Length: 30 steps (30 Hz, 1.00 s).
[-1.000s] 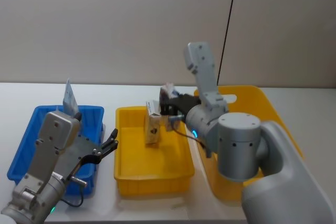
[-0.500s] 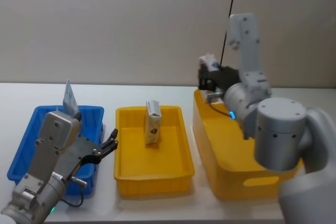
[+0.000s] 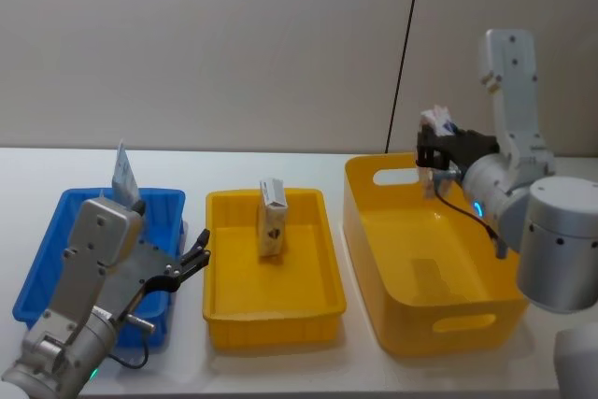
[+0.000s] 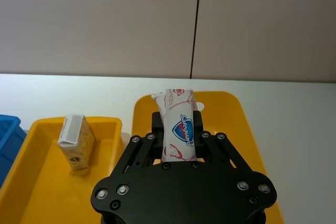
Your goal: Bimanual collaborative sorting of washing and personal care products
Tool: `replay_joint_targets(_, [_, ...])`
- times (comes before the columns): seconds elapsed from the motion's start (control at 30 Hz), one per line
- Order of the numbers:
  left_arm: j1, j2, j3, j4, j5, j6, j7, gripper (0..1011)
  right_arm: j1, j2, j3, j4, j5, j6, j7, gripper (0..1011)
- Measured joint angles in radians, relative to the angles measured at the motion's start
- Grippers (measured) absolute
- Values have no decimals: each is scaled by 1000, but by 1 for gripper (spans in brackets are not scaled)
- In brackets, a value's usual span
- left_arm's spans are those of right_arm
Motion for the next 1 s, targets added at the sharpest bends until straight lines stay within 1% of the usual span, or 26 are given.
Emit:
replay_joint_targets(0.17, [0,0,0,0,0,0,0,1001,-7,6,16,0,9,3,14,267])
replay_joint_targets(0.23, [0,0,0,0,0,0,0,1001,-10,10,25,2,15,2,23,304])
replay_joint_targets(0.3, [0,0,0,0,0,0,0,1001,-12,12,30,4,17,1,29,364])
replay_joint_targets(0.33, [0,0,0,0,0,0,0,1001,-14,14,34,5,20,-2,35,417])
replay_joint_targets(0.37, [0,0,0,0,0,0,0,1001,-15,15,35,5,21,-3,37,429])
replay_joint_targets(0.47, [0,0,0,0,0,0,0,1001,-19,19,42,6,24,-10,47,545])
replay_joint_targets(0.5, [0,0,0,0,0,0,0,1001,-21,20,43,6,24,-13,50,567])
replay_joint_targets(0.57, [0,0,0,0,0,0,0,1001,-24,22,47,6,26,-17,56,641])
replay_joint_targets(0.6, [0,0,0,0,0,0,0,1001,-26,23,49,5,26,-21,59,694])
replay_joint_targets(0.73, [0,0,0,0,0,0,0,1001,-32,27,53,1,27,-32,69,812])
replay_joint_targets(0.77, [0,0,0,0,0,0,0,1001,-34,28,53,-1,27,-35,71,827])
replay_joint_targets(0.8, [0,0,0,0,0,0,0,1001,-37,31,54,-4,27,-45,76,881])
replay_joint_targets(0.87, [0,0,0,0,0,0,0,1001,-40,34,54,-7,26,-56,81,911])
replay_joint_targets(0.9, [0,0,0,0,0,0,0,1001,-45,39,53,-11,25,-67,87,946])
replay_joint_targets(0.93, [0,0,0,0,0,0,0,1001,-45,39,53,-11,25,-67,87,946])
replay_joint_targets(0.97, [0,0,0,0,0,0,0,1001,-50,45,51,-14,23,-84,95,991])
replay_joint_targets(1.0, [0,0,0,0,0,0,0,1001,-52,48,50,-15,22,-92,99,1002])
